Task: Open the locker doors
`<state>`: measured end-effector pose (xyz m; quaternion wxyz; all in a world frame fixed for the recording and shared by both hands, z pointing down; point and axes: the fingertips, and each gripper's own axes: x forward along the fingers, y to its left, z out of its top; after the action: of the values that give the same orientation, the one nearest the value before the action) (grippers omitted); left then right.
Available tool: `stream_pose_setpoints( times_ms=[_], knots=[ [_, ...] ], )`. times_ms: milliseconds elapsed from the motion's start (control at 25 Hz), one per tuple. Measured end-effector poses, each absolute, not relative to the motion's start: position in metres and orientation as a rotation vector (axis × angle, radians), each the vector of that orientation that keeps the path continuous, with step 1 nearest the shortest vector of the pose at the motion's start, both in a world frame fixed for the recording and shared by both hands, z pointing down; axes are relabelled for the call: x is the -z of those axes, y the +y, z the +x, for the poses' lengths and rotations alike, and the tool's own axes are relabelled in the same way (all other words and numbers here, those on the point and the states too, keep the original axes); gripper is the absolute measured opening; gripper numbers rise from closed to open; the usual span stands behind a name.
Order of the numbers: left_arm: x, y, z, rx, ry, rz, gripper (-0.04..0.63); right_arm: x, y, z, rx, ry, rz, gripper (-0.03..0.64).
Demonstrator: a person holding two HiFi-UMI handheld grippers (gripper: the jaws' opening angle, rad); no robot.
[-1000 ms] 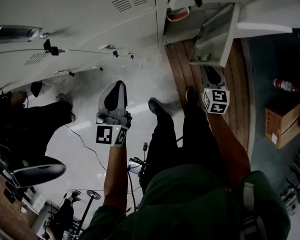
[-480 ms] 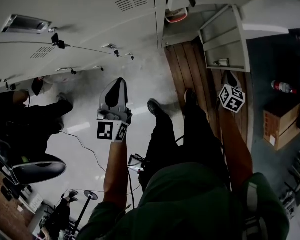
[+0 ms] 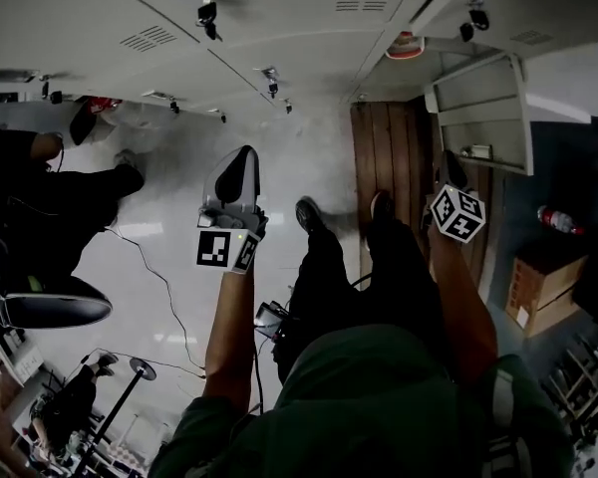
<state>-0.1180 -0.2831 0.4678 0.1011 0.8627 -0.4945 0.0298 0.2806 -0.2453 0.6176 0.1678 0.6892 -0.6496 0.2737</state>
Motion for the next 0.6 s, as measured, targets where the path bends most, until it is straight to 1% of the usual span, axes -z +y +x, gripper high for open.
stream_pose_setpoints(
  times_ms=[160,280,600],
  knots=[
    [-0.455,-0.279,-0.152,0.012,-1.547,2.516,0.002,-0.593,-0.298,0.183,-0.62,-2.125,1.755,0.006],
    [-0.456,-0.275,-0.18,0.011,-1.606,2.48,0.002,-0.581,-0.328,0.12,-0.542,-2.257,1.633,0.006],
    [-0.462,-0.267,-0.242,-0.005,-1.726,2.384,0.002,-0.571,-0.379,-0.014,-0.449,-2.455,1.389,0.008]
  ],
)
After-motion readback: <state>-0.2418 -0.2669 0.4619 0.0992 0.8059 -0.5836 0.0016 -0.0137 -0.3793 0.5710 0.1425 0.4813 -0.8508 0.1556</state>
